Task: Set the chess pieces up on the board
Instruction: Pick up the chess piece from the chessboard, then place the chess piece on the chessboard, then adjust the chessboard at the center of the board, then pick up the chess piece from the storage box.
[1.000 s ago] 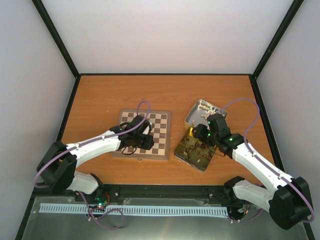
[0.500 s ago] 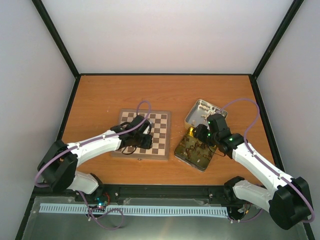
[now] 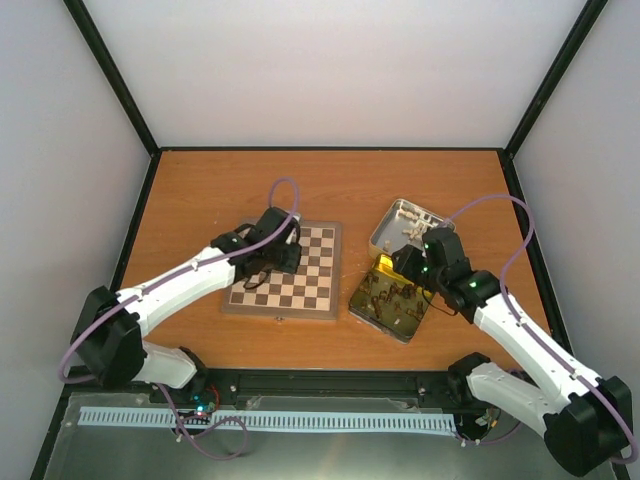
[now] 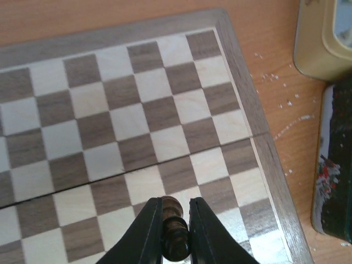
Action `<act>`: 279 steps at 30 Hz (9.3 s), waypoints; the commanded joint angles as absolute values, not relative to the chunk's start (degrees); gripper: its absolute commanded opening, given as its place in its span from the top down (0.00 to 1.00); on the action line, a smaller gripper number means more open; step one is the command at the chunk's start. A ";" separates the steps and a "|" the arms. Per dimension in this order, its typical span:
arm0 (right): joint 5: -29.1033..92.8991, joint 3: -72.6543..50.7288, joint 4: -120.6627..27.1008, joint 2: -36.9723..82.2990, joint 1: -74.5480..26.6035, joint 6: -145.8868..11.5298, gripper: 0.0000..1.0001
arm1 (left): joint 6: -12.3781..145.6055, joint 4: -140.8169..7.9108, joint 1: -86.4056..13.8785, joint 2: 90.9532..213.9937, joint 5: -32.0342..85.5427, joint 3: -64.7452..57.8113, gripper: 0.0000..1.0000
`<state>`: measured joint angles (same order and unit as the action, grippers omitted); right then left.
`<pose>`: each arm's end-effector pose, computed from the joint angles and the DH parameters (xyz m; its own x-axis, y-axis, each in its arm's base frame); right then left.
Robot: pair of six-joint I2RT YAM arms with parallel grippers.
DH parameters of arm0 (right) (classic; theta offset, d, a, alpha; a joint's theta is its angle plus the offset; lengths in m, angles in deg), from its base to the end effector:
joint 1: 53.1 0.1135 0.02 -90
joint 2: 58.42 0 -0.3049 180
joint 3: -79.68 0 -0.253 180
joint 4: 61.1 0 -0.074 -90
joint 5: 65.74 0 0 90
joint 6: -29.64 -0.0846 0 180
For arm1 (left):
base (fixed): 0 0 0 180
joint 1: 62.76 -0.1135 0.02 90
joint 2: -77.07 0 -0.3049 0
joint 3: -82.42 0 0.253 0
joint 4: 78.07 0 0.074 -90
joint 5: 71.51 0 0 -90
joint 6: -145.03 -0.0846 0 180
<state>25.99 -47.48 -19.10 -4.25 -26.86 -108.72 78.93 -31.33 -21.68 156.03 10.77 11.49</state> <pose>0.1870 0.0950 0.2460 -0.7539 0.4612 -0.4678 0.1532 0.8160 0.5574 0.2360 -0.1907 0.2485 -0.8031 0.1675 -0.5719 0.2925 0.9469 -0.1334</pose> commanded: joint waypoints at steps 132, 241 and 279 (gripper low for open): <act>28.56 -46.91 -25.77 2.71 -26.91 -105.72 0.48 | 73.45 -34.88 -41.49 185.33 23.92 -8.02 0.87; 16.81 -32.08 -20.95 23.82 -13.02 -100.25 0.49 | 87.47 -35.39 -61.34 145.24 32.89 30.31 0.48; 16.57 -39.59 -10.72 25.82 -13.11 -100.86 0.68 | 73.90 -39.26 -61.22 125.25 38.81 29.31 0.33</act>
